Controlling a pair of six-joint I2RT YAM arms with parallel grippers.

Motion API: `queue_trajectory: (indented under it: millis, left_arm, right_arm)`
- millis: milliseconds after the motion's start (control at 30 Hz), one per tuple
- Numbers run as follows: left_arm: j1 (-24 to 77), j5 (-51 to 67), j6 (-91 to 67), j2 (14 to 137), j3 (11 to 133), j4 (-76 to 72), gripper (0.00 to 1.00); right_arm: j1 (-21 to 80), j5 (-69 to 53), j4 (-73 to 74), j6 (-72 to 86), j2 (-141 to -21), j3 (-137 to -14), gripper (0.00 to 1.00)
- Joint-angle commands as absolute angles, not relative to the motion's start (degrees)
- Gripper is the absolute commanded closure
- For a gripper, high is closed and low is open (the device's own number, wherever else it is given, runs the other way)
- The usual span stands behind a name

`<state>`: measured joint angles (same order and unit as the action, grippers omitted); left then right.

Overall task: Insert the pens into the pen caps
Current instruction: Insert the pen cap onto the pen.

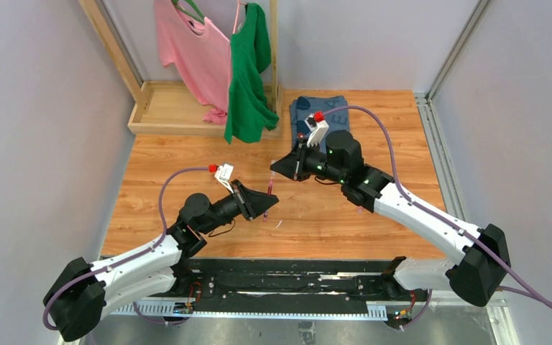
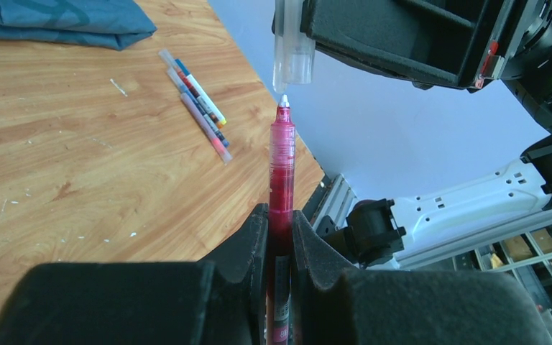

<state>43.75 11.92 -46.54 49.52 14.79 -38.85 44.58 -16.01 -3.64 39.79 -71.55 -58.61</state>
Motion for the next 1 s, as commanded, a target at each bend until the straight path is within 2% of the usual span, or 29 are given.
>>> queue_trajectory:
  millis: [0, 967]
  left_arm:
    - [44.2, 11.3, -46.6, 49.5, 16.8, -40.3, 1.00]
    - [44.2, 8.9, -46.2, 48.7, 18.3, -40.3, 1.00]
  right_arm:
    - [44.0, -17.4, -5.1, 40.4, -70.0, -57.4, 0.99]
    - [44.1, -21.7, -7.1, 42.0, -69.5, -54.1, 1.00]
